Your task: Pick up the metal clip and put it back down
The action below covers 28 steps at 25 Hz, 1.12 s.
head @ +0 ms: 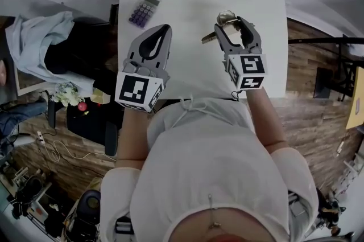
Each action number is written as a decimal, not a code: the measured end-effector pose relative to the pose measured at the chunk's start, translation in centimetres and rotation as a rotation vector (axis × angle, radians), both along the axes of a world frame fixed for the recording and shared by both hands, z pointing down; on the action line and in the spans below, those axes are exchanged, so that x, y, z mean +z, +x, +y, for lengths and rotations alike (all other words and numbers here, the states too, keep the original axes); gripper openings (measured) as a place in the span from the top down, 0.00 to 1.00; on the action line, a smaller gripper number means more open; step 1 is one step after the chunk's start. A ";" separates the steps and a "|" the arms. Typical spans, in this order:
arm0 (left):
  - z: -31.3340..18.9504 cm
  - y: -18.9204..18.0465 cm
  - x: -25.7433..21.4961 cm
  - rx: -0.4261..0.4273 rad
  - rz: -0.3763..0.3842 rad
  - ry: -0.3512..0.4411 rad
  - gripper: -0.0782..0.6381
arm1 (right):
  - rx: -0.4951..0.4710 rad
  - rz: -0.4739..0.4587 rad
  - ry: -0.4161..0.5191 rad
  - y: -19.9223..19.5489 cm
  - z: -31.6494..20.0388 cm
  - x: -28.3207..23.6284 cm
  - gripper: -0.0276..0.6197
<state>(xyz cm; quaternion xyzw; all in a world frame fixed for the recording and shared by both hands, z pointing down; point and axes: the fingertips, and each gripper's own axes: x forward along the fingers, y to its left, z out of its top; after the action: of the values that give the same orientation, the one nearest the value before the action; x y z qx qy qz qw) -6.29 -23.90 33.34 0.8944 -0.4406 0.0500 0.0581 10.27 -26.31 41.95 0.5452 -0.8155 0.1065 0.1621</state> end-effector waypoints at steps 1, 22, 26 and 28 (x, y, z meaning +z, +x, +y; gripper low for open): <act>-0.1 0.0 0.2 0.000 0.002 -0.007 0.87 | -0.003 0.001 -0.025 -0.2 -0.2 1.0 0.50; -1.3 -0.4 9.1 -0.051 -0.001 -0.192 0.87 | 0.012 0.048 -0.460 -0.6 0.6 19.3 0.50; -1.3 -0.4 10.0 -0.052 -0.002 -0.208 0.87 | 0.011 0.051 -0.456 -1.0 0.9 19.9 0.50; -1.3 -0.4 10.3 -0.049 -0.004 -0.213 0.87 | 0.009 0.056 -0.443 -1.2 0.9 20.1 0.50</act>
<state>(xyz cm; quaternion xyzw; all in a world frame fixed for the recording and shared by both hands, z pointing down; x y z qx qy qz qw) -6.64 -25.15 43.60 0.8720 -0.4548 0.0969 0.1530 9.08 -25.38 62.02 0.5026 -0.7651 0.2685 0.2998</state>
